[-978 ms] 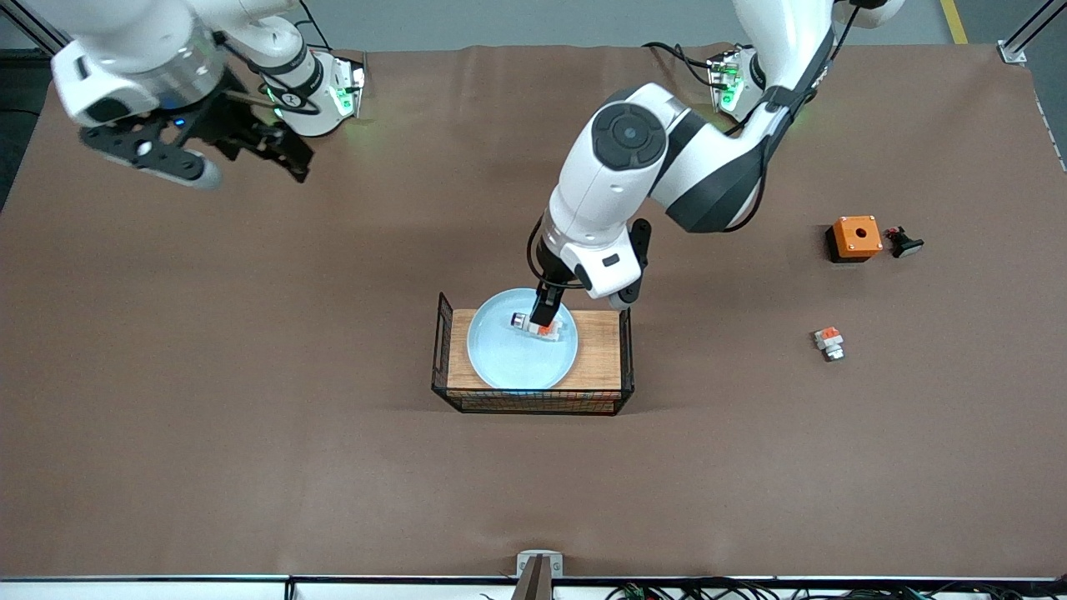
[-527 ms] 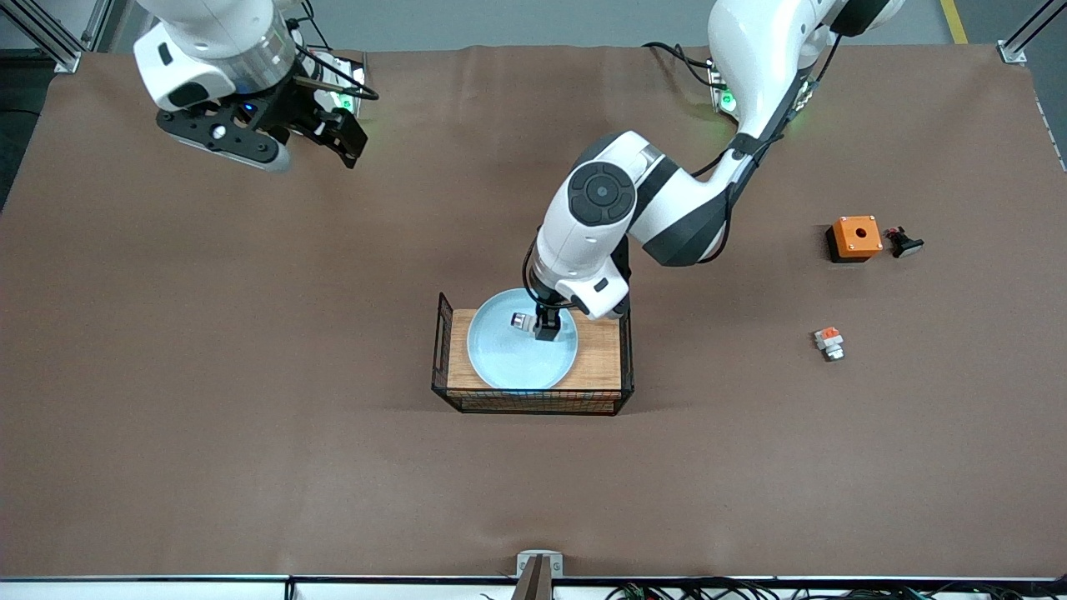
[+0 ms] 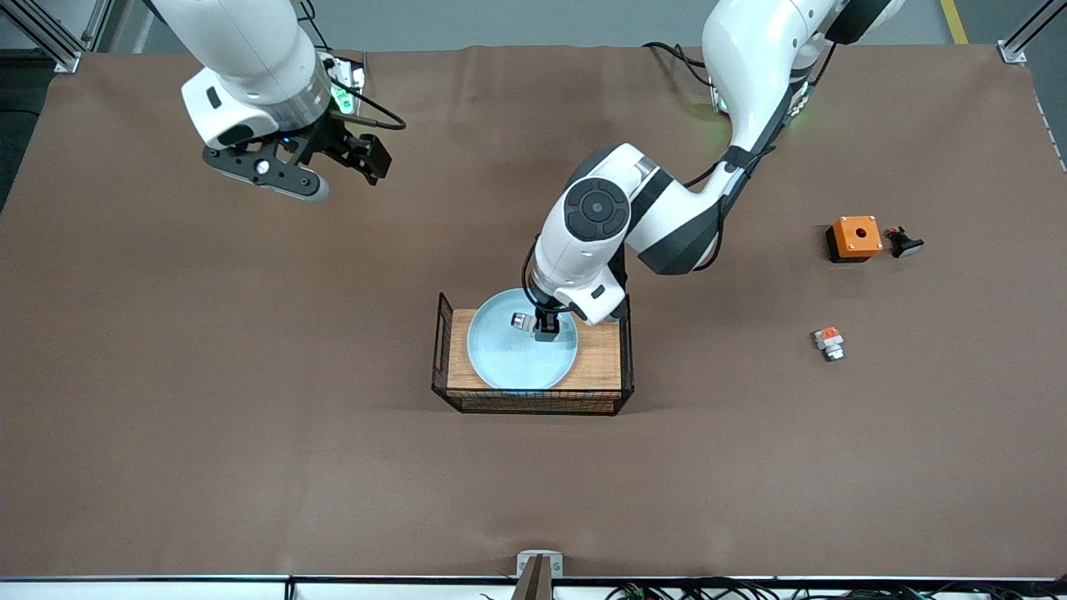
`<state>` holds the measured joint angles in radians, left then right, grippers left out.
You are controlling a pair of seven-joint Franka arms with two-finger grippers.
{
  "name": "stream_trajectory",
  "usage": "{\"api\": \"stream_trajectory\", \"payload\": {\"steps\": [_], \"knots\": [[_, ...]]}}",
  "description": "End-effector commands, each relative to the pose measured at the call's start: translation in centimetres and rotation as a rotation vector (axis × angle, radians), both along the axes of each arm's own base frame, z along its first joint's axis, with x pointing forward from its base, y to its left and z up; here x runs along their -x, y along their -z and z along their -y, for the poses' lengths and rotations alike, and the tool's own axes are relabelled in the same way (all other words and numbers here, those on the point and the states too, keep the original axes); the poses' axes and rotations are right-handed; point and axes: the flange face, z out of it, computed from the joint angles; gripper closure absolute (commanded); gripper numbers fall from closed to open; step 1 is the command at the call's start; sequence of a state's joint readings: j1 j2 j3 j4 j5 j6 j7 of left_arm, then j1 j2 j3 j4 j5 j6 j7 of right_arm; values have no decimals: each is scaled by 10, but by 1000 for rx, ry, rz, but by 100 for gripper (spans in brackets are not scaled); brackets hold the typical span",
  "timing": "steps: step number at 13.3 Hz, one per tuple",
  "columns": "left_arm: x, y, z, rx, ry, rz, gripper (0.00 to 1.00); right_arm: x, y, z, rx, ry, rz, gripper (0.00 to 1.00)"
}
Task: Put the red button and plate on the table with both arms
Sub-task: 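Reach the left gripper over the plate and grasp the red button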
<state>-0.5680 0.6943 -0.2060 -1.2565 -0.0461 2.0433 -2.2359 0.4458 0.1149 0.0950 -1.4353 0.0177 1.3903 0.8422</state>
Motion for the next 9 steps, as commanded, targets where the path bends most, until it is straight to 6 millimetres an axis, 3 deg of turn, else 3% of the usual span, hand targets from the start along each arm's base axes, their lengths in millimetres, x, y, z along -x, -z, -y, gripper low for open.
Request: {"api": "stream_trajectory", "payload": {"steps": [1, 7, 9], "knots": [[-4, 2, 5, 18, -7, -10, 12, -6, 5, -6, 9, 11, 18, 0], [-14, -4, 5, 65, 13, 67, 14, -12, 12, -9, 4, 9, 22, 0], [-15, 6, 4, 55, 25, 59, 15, -13, 9, -8, -4, 13, 26, 0]]}}
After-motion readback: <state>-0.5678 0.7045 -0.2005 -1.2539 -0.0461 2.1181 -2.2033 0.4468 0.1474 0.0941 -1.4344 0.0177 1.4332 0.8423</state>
